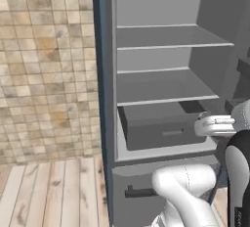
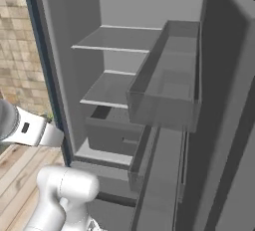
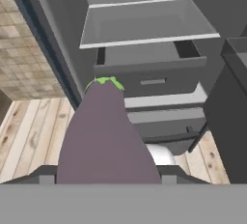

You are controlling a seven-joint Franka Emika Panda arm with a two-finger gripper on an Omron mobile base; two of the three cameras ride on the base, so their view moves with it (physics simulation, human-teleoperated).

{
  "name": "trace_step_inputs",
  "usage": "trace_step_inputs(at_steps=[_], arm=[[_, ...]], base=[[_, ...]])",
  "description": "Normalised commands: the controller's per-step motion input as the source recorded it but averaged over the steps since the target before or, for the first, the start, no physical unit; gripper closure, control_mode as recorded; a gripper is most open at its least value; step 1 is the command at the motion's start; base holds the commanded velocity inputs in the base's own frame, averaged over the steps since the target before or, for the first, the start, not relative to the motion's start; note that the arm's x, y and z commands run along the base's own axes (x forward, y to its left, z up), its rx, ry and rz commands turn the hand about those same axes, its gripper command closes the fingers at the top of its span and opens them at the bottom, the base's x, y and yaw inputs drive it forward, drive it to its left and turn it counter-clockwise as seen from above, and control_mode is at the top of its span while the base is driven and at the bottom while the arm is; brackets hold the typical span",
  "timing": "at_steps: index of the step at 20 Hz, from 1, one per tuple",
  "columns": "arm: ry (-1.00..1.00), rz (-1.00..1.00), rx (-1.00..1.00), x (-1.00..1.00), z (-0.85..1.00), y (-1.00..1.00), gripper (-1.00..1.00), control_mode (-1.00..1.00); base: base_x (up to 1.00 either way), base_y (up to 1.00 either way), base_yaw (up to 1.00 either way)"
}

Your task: Place one eggplant and one steak in each tupperware on the nearby counter, to pack two identical lunches.

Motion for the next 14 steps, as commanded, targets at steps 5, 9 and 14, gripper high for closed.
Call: trace_step_inputs(at_steps=[5,9,14], arm=[[0.00,0.00,0.00,0.00,0.00,0.00,1.00,1.00],[0.00,0.00,0.00,0.00,0.00,0.00,1.00,1.00],[0.00,0.00,0.00,0.00,0.00,0.00,1.00,1.00]], base=[[-1.00,0.00,0.00],[-1.00,0.00,0.00],[-1.00,0.00,0.00]])
